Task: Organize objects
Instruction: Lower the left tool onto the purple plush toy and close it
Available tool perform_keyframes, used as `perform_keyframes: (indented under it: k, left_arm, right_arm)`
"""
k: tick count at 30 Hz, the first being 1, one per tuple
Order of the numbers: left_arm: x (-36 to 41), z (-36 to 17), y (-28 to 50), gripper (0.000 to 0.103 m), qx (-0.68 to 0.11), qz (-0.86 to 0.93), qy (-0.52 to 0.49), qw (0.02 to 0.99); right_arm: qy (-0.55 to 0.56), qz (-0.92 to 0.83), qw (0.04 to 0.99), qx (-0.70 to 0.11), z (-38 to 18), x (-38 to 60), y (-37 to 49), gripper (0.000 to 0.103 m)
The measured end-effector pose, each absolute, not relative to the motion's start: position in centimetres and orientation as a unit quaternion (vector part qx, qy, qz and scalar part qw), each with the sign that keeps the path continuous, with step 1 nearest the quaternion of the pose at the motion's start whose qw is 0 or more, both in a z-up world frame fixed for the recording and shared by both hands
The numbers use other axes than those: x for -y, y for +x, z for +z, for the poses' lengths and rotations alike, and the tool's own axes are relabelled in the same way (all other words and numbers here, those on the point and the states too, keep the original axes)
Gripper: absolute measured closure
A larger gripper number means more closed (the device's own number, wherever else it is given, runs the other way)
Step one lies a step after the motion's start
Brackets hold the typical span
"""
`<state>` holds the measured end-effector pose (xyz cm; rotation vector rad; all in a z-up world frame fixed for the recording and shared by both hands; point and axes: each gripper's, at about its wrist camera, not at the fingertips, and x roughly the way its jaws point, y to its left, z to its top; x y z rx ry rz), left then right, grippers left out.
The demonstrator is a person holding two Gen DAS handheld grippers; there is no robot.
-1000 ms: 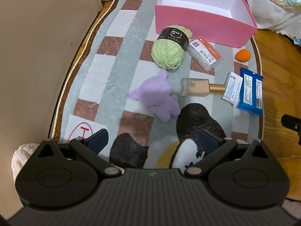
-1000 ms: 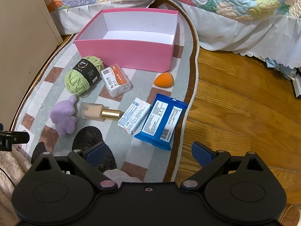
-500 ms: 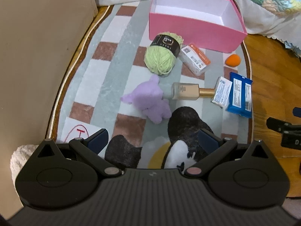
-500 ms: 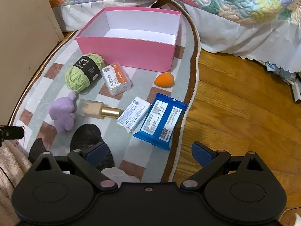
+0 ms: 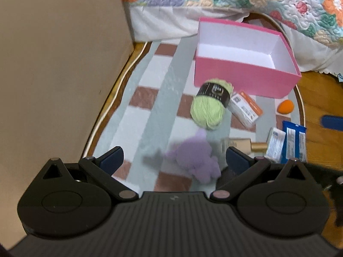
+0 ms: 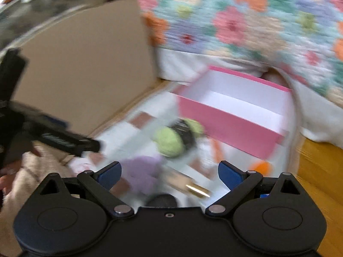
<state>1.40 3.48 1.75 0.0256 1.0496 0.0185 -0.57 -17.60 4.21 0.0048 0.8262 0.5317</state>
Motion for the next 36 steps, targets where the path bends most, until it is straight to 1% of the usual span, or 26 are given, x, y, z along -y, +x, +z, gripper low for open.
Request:
perform_keyframes:
  k: [4,7,10,14,17,20,22,23,25,26,28,29,31,32,35,36]
  left_arm:
    - [-4.4,-0.2,3.0,0.002,-0.513,-0.006,-0.018,0.858]
    - [-5.2,-2.6,4.4,0.003,-0.537,-0.021,-0.060,0.841]
    - [-5.4,-4.9,5.2,0.004,-0.553,-0.017,-0.073,0.830]
    - [-5.5,-8.0,5.6,0.004,-0.573,-0.026,-0.094,0.813]
    - [-5.5,-9.6,5.4,0.008,-0.571,-0.027,-0.107,0.814]
    - [-5.5,-10.5,5.0,0.015,-0.550,-0.047,-0.125,0.825]
    - [-5.6,-10.6,4.6,0.019,-0.537,-0.056,-0.139,0.830]
    - [-5.6,-10.8,4.5,0.021,-0.532,-0.058,-0.142,0.833]
    - [-5.4,-11.2,4.5,0.027,-0.533,-0.061,-0.144,0.831]
    - [-5.3,-11.6,4.4,0.029,-0.537,-0.063,-0.148,0.828]
    - [-5.2,-12.4,4.4,0.039,-0.546,-0.062,-0.159,0.820]
    - [-5.2,-13.0,4.4,0.041,-0.552,-0.060,-0.167,0.814]
    - [-5.4,-13.9,4.3,0.046,-0.562,-0.054,-0.182,0.805]
    - [-5.4,-14.3,4.3,0.048,-0.564,-0.052,-0.191,0.802]
    - [-5.5,-14.9,4.1,0.051,-0.561,-0.044,-0.209,0.800]
    - [-5.6,-14.9,4.1,0.056,-0.558,-0.045,-0.217,0.800]
  right_arm:
    - [0.023,0.293,0.854,-0.430,1.0,15.5,2.2,0.005]
    - [-0.007,0.306,0.839,-0.450,-1.7,13.9,3.8,0.005]
    - [-0.031,0.327,0.819,-0.471,-3.9,12.6,4.3,0.005]
    - [-0.095,0.349,0.809,-0.464,-5.9,10.4,3.6,0.006]
    - [-0.122,0.361,0.810,-0.445,-7.2,8.7,2.9,0.009]
    - [-0.132,0.359,0.807,-0.450,-9.0,7.6,2.8,0.013]
    - [-0.137,0.355,0.806,-0.453,-10.3,7.0,2.9,0.024]
    - [-0.140,0.352,0.805,-0.456,-10.8,6.8,3.0,0.026]
    - [-0.143,0.344,0.804,-0.463,-11.8,6.5,3.3,0.034]
    - [-0.140,0.342,0.804,-0.466,-12.3,6.5,3.5,0.034]
    - [-0.134,0.331,0.806,-0.472,-13.0,6.5,3.9,0.034]
    - [-0.134,0.328,0.809,-0.469,-13.2,6.6,4.0,0.034]
    - [-0.136,0.313,0.812,-0.474,-13.8,6.9,4.2,0.039]
    - [-0.128,0.308,0.808,-0.485,-14.2,7.2,4.5,0.039]
    - [-0.101,0.307,0.817,-0.479,-14.3,8.1,4.3,0.040]
    - [-0.098,0.307,0.817,-0.477,-14.2,8.2,4.3,0.042]
